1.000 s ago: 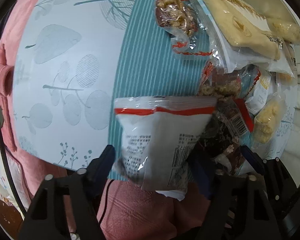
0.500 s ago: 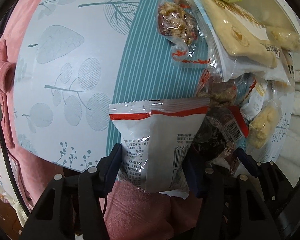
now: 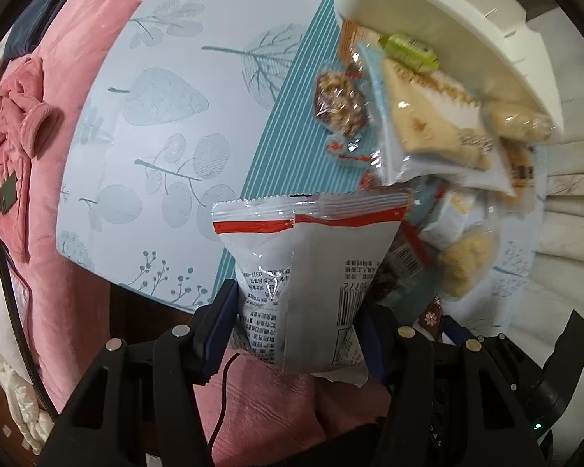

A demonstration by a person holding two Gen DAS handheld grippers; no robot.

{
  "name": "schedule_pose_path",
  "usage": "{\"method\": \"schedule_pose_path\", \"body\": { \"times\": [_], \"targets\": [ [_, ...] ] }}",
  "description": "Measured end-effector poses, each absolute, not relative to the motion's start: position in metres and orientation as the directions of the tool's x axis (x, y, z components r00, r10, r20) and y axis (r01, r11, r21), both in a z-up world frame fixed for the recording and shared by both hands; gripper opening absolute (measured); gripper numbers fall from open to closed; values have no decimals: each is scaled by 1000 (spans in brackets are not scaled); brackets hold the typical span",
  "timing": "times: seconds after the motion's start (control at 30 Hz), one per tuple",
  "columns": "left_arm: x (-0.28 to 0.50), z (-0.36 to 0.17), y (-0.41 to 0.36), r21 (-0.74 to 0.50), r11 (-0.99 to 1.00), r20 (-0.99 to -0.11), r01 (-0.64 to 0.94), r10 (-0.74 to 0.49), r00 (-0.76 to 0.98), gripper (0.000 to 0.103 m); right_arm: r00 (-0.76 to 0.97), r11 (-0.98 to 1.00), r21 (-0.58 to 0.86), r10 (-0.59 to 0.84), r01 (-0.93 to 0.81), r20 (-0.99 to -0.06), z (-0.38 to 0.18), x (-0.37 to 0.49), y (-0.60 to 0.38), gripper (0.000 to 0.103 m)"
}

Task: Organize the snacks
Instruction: 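Carry both snacks over the white basket and open both tools to drop them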

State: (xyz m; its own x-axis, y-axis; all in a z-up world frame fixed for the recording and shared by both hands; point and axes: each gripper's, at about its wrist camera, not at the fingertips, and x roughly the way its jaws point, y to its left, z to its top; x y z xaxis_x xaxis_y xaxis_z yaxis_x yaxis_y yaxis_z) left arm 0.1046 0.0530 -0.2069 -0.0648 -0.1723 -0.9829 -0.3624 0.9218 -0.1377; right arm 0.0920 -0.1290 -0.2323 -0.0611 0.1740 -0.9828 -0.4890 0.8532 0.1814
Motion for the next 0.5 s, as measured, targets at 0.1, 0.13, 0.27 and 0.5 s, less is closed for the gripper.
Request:
{"method": "schedule_pose_path", "body": {
  "times": [0.1, 0.13, 0.27, 0.5],
  "targets": [
    [110, -185, 50, -145, 923, -984, -357, -172, -46, 56, -51, 851, 215, 218, -479, -975, -212, 100, -137, 34],
    [112, -178, 51, -153, 923, -983, -353, -178, -39, 56, -39, 849, 222, 232, -479, -972, -203, 103, -140, 34],
    [123, -150, 52, -184, 926, -981, -328, -194, 1, 56, 7, 851, 247, 282, -463, -959, -173, 119, -152, 35],
    [161, -102, 49, -223, 942, -974, -250, -206, 91, 56, 161, 868, 235, 333, -438, -929, -123, 142, -163, 35]
  ]
}}
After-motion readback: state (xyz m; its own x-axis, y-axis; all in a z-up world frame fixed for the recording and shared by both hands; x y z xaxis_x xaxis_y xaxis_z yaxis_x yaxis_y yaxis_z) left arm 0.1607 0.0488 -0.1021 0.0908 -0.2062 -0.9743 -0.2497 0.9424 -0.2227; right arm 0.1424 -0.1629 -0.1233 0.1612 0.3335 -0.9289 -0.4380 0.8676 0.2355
